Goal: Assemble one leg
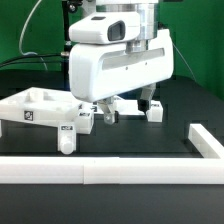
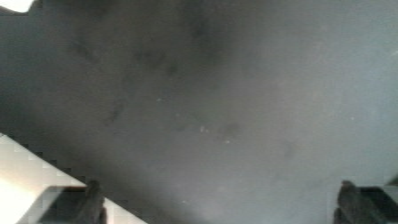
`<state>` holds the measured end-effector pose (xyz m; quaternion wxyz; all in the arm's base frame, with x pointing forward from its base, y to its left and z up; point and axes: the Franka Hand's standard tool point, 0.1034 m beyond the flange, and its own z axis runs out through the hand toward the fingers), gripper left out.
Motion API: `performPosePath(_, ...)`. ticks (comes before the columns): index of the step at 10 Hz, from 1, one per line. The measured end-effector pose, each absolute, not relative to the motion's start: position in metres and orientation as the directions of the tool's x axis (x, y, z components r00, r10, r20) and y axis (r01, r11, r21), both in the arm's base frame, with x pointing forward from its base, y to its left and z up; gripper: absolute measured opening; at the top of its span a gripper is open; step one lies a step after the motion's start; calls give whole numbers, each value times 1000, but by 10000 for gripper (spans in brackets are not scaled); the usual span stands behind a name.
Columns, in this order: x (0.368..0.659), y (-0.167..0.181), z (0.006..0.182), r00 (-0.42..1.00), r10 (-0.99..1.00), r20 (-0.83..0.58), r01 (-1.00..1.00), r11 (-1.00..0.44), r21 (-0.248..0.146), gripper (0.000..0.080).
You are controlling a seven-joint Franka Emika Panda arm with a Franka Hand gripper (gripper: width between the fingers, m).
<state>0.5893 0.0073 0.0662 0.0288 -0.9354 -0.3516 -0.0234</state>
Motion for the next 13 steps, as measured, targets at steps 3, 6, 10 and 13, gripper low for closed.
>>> performPosePath(3,589,7,66,751,657,64,659,-751,-37,650)
performPosePath(6,587,1,68,733,677,62,680,-733,-34,650)
performPosePath(10,528,-70,88,657,752,56,753,-658,1,650)
performPosePath(13,528,-70,88,677,734,55,735,-678,-3,650)
